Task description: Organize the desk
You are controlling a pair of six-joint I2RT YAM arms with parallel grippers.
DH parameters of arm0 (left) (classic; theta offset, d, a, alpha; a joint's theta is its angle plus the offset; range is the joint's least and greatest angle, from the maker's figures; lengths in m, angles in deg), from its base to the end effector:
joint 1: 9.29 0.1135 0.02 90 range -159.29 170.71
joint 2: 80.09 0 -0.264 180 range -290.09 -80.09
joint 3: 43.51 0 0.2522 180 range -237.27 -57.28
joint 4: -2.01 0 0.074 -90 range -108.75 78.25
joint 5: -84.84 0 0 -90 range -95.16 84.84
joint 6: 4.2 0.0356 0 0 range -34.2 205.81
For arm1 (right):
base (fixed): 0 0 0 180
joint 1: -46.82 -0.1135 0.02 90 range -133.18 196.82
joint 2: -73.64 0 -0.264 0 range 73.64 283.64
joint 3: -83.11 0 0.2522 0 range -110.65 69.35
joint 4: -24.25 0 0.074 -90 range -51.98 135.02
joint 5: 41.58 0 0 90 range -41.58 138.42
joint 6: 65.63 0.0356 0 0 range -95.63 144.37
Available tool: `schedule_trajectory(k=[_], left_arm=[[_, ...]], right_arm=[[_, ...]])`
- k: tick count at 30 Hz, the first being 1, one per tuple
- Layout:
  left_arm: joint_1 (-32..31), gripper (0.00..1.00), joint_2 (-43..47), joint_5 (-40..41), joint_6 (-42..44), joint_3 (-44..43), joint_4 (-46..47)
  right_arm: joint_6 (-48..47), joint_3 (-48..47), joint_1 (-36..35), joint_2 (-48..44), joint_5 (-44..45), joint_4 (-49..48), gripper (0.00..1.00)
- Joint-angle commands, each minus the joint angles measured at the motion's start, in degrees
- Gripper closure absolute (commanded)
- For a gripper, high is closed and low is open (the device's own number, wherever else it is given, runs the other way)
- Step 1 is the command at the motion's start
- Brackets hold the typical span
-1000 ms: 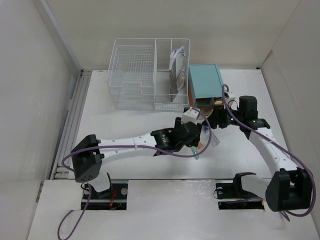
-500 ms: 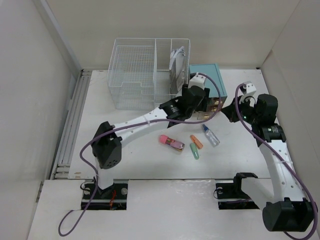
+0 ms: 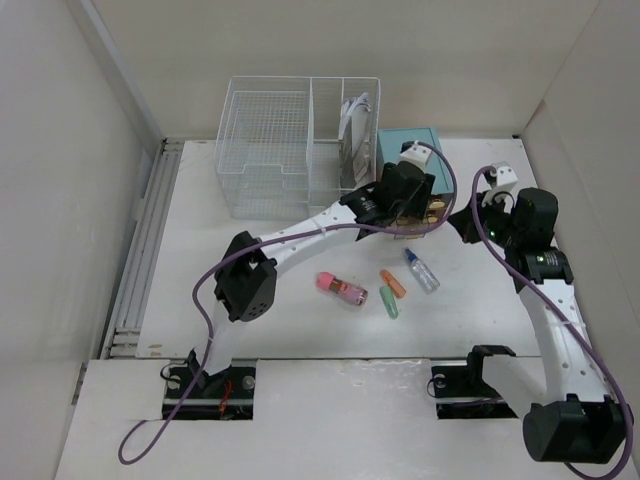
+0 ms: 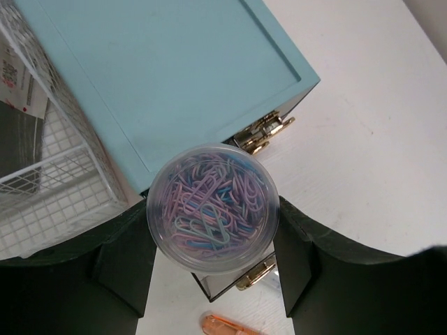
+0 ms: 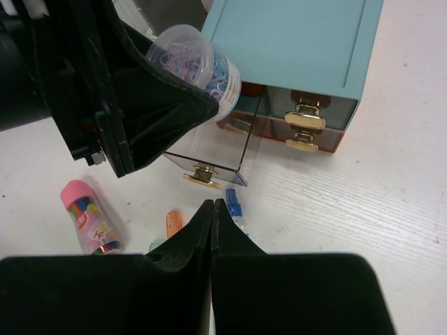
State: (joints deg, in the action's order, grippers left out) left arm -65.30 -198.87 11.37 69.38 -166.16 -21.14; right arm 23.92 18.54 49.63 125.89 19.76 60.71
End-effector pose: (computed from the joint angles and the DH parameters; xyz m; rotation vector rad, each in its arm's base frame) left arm 0.2884 -0.4096 0.3262 0.4654 1.8790 -0.5816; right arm 0.2014 0.0072 0.3330 -0.2809 1.9456 0.4595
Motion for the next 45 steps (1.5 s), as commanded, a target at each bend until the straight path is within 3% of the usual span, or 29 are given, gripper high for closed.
schedule_trajectory(k=[1, 8, 10, 11, 14, 16, 19, 21, 24, 26, 28, 29, 30, 31, 34, 35, 39, 42, 45], left_arm=[[0.5, 0.94, 0.4, -2.3, 1.1, -3.1, -0.2], [0.5, 0.79, -0.7, -3.4, 1.7, -3.1, -2.1], [0.5, 0.68, -0.7, -2.7, 1.7, -3.1, -2.7], [0.5, 0.53, -0.7, -2.7, 1.7, -3.1, -2.7], [0.5, 0.46, -0.1, -2.0, 1.7, -3.1, -2.1], [0.5, 0.24, 0.0, -2.0, 2.4, -3.1, -2.1], [0.5, 0.23, 0.6, -0.4, 3.1, -4.7, -2.1], [0.5, 0.13, 1.2, -0.4, 3.1, -4.7, -0.1], [-0.1, 0.15, 3.2, 1.0, 3.1, -3.4, 1.9], [-1.0, 0.44, 6.6, 3.8, 3.6, 0.7, 4.2], [-2.2, 0.72, 8.7, 4.6, 3.6, 4.8, 5.6], [-3.0, 0.94, 9.6, 4.6, 3.6, 6.2, 5.6], [-4.2, 1.0, 11.4, 4.0, 2.7, 8.0, 5.6], [-4.9, 1.0, 12.3, 4.0, 1.9, 9.6, 6.2], [-7.0, 1.0, 14.5, 3.5, 0.5, 16.4, 8.0], [-7.0, 0.99, 15.2, 2.8, -0.7, 17.6, 8.5], [-8.2, 0.84, 16.6, 1.0, -2.5, 23.6, 11.0], [-8.8, 0.72, 17.7, 0.4, -3.6, 26.2, 12.2], [-8.8, 0.66, 17.7, 0.4, -3.6, 27.7, 13.5]], right_arm=[[-0.2, -2.5, 0.5, -0.2, 0.4, -0.8, 1.0], [-0.2, -3.0, 0.5, 1.5, -0.3, -0.3, 1.0], [-0.2, -3.0, 0.5, 1.5, -0.3, -0.3, 1.0], [-0.2, -3.0, 1.1, 2.1, -0.3, -0.3, 1.0], [-0.2, -3.0, 1.6, 2.1, -0.3, -0.3, 1.0], [-0.2, -3.0, 2.1, 2.1, -0.8, -0.3, 1.0], [-0.2, -3.0, 3.3, 2.6, -1.3, 0.2, 0.88], [-0.2, -3.0, 3.3, 3.1, -1.8, 0.2, 0.78], [-0.2, -2.5, 4.6, 3.1, -2.4, 0.2, 0.74], [0.5, -2.5, 5.9, 3.6, -1.7, 0.2, 0.79], [1.1, -1.9, 5.9, 4.9, -0.3, -0.3, 0.95], [1.8, -1.9, 5.9, 5.7, -0.3, -1.1, 0.97], [1.8, -1.9, 5.9, 6.8, -1.0, -1.1, 0.97], [2.4, -2.8, 5.9, 10.0, -1.7, -1.1, 0.98], [3.7, -5.7, 6.6, 16.8, -7.6, -1.1, 0.85], [4.5, -6.4, 7.6, 21.5, -11.6, -1.6, 0.69], [9.9, -9.2, 10.0, 31.1, -16.4, -8.0, 0.4], [13.2, -11.0, 10.0, 36.1, -18.8, -9.9, 0.33], [16.5, -11.6, 10.0, 39.1, -19.4, -13.0, 0.3]])
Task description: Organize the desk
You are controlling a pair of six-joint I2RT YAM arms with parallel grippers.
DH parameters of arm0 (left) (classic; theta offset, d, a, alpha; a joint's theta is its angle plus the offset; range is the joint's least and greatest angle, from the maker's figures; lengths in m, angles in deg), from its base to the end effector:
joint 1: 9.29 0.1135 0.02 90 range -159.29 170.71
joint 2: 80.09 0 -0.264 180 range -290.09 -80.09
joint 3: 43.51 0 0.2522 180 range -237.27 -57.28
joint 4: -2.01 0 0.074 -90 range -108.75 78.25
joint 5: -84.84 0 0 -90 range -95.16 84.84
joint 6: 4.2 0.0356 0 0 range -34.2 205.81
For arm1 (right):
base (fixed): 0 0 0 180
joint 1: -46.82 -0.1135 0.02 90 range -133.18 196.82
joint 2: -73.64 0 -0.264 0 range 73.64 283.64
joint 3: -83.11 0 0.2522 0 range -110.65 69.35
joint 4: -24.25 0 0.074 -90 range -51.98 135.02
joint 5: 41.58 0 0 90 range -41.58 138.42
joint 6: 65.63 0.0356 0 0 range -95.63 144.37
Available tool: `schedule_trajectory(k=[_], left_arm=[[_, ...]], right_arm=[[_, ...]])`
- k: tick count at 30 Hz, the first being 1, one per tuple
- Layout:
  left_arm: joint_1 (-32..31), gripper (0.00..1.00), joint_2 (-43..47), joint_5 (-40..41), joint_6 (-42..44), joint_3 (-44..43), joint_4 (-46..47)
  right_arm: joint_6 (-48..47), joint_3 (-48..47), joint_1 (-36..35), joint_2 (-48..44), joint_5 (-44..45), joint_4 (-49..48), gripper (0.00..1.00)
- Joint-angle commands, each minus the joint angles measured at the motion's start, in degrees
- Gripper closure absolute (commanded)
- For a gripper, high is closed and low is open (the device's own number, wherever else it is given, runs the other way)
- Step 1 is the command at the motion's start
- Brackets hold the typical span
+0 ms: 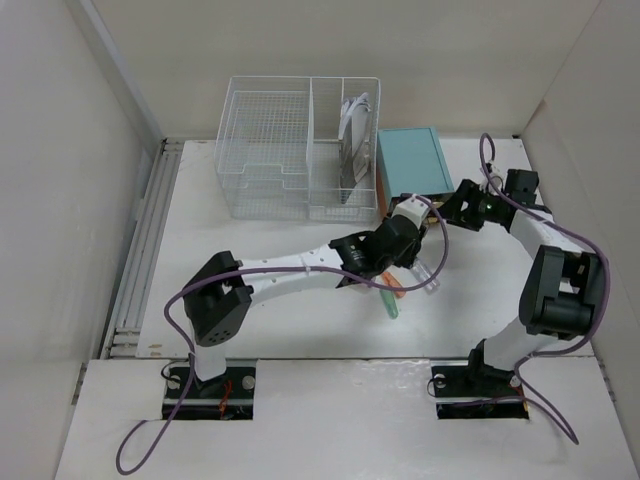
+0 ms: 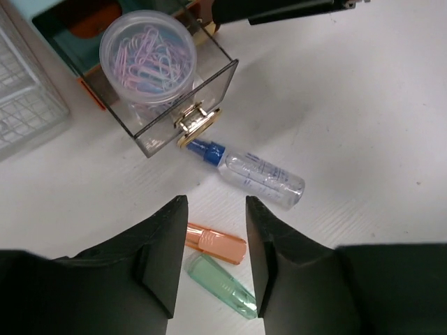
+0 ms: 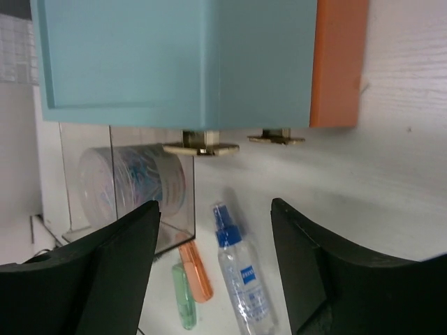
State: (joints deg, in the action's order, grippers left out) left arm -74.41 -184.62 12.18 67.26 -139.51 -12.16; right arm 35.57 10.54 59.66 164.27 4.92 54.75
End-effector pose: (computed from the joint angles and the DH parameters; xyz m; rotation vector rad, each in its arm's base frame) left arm 0.1927 -0.3904 0.2900 0.6035 1.9147 -0.6597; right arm 0.3260 -0.0492 0.2245 0.1376 2.2898 0.8926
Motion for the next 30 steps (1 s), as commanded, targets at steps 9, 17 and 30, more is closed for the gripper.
schedule_trajectory(k=[9, 17, 30], left_arm=[[2.4, 0.53, -2.7, -3.0, -1.5, 0.7, 7.3], [4.1, 0.5, -7.7, -4.2, -2.0, -3.0, 6.2], [7.0, 0.5, -12.5, -2.9, -2.6, -7.1, 8.0]], right_arm=[[11.2, -5.4, -2.9, 4.2, -2.6, -13.7, 0.3], [13.9, -6.5, -3.4, 6.9, 0.0, -14.5, 0.32], [15.1, -3.0, -4.0, 6.3, 2.5, -17.8, 0.6]])
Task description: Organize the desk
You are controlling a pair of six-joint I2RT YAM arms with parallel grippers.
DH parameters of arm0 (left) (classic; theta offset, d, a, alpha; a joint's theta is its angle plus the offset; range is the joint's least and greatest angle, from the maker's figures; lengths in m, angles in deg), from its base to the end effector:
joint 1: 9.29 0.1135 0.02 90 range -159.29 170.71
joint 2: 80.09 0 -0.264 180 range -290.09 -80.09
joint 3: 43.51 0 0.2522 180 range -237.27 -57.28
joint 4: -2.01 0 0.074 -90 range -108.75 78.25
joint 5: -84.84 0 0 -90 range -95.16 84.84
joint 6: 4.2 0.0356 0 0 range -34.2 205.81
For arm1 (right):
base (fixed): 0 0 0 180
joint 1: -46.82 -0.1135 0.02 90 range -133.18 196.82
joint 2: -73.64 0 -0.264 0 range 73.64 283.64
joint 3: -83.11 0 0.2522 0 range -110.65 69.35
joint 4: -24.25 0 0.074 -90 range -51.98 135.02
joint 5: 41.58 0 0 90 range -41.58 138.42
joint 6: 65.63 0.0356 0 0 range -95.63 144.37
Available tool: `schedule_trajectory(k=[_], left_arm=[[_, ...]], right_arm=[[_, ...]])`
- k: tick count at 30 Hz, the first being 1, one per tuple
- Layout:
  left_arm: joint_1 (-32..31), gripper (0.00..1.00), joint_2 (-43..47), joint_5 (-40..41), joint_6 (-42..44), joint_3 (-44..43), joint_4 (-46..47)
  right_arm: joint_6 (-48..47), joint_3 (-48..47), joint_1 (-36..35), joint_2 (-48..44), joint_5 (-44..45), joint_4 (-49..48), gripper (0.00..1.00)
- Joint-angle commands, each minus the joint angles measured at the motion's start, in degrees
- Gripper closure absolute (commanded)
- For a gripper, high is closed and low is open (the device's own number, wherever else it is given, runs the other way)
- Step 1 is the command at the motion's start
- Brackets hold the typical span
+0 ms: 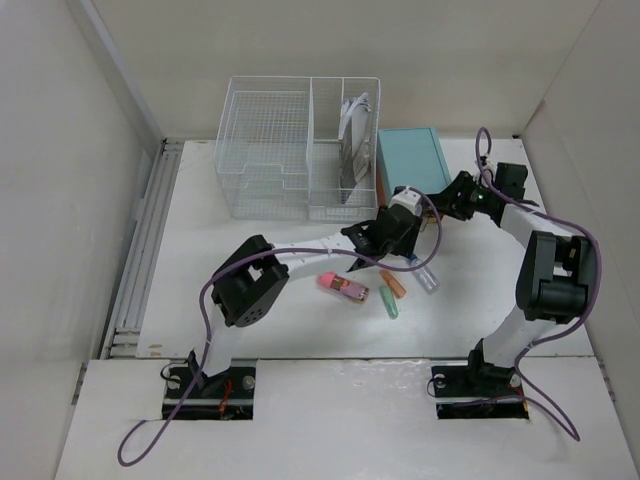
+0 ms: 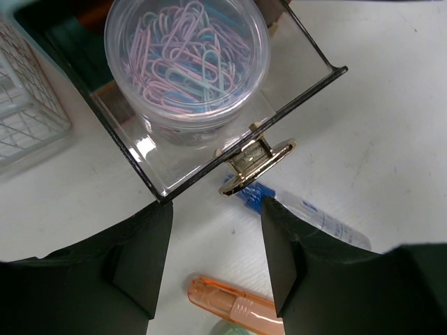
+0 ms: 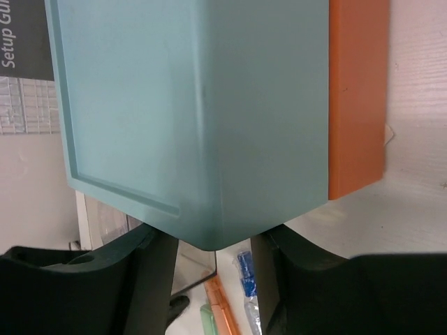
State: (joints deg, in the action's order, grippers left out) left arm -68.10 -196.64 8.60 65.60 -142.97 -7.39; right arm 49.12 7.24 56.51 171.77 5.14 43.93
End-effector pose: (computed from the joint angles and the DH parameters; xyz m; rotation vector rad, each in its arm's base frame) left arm 0.2539 -0.4030 0.2271 0.5386 2.0053 -0.6225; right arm 0.3640 -0.0374 0.2125 0.2820 2.2360 1.0025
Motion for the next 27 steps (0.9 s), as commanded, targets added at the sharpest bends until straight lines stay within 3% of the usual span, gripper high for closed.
schedule_trajectory(k=[1, 9, 27], left_arm=[[1.3, 0.5, -0.5, 0.7, -1.0, -4.7, 3.2], [3.1, 0.5, -2.2, 1.2, -1.0, -7.2, 2.7], [7.1, 0.5, -4.5, 1.2, 0.1, -11.9, 0.4]], right_arm=[[1.5, 1.5, -0.8, -1.9, 2.2, -7.5, 0.61], [-0.8, 11.0, 0.8, -9.9, 1.6, -6.9, 0.67], [-18.1, 16.1, 5.5, -17.6, -1.4, 14.0, 0.67]])
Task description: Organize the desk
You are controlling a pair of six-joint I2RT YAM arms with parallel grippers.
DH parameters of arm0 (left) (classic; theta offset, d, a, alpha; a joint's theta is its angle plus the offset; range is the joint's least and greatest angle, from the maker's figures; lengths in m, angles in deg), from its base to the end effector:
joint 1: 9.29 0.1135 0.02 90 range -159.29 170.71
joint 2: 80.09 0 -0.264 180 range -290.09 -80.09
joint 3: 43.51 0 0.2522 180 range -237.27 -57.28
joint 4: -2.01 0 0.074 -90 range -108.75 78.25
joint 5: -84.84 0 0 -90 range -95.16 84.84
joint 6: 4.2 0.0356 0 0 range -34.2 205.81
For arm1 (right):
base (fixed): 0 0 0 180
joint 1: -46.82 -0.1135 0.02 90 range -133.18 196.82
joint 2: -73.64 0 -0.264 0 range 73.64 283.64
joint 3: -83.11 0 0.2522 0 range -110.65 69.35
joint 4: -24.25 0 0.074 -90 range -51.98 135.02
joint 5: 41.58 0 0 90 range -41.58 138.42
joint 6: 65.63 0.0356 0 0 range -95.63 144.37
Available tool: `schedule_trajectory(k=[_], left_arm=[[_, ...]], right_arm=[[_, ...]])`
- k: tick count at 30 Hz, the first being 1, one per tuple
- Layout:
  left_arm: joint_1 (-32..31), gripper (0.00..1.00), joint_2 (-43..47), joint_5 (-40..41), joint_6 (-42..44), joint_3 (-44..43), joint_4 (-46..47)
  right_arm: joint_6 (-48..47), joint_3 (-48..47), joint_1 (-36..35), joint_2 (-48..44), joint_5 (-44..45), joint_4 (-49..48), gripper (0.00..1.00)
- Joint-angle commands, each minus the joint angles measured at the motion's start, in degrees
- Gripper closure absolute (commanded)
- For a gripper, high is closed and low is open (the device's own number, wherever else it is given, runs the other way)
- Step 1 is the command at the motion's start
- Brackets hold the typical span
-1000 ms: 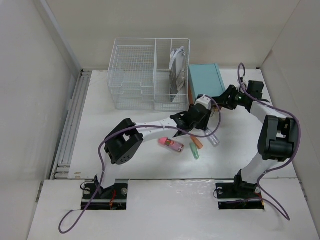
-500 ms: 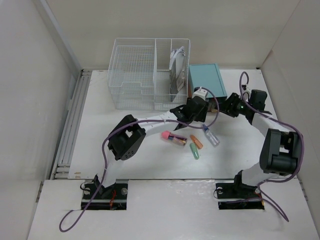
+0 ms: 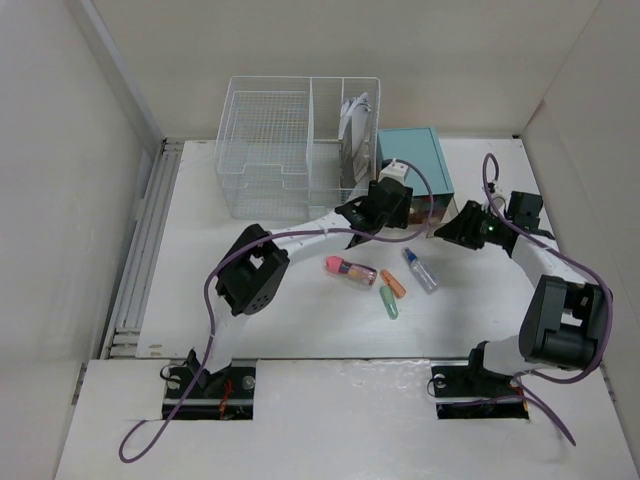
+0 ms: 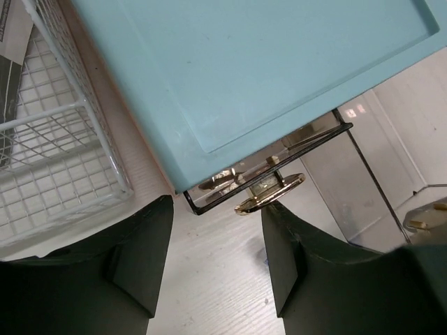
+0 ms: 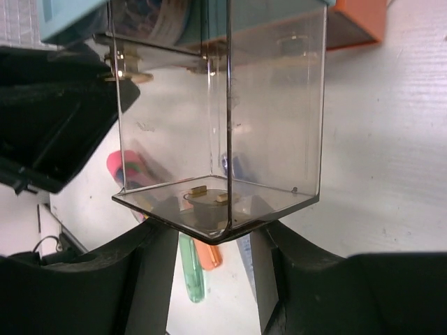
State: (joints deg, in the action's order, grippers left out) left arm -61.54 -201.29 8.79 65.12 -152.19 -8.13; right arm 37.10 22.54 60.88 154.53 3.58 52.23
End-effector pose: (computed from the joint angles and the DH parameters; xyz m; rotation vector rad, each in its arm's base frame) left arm 0.3148 -0.3926 0.2428 0.3863 1.9645 -0.5937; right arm 0.2784 -0.0438 0.2125 0.1778 2.2768 0.9208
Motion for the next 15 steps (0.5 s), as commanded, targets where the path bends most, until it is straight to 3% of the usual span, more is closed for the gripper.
schedule_trajectory(k=[1, 9, 13, 15], left_arm=[[1.1, 0.5, -0.3, 1.0, 0.6, -3.4, 0.6], [1.6, 0.5, -3.2, 1.0, 1.6, -8.7, -2.1], [1.6, 0.5, -3.2, 1.0, 1.6, -8.7, -2.1], [1.6, 0.47, -1.9, -0.1, 1.6, -6.7, -2.1]], right_arm=[[-6.7, 0.8, 1.1, 0.1, 0.2, 5.7, 0.67], [-11.3, 0.2, 1.8, 1.3, -1.8, 9.7, 0.64], [-12.6, -0.3, 2.4, 1.8, -3.1, 11.5, 0.53], [-14.0, -1.0, 2.4, 1.8, -4.1, 12.8, 0.35]])
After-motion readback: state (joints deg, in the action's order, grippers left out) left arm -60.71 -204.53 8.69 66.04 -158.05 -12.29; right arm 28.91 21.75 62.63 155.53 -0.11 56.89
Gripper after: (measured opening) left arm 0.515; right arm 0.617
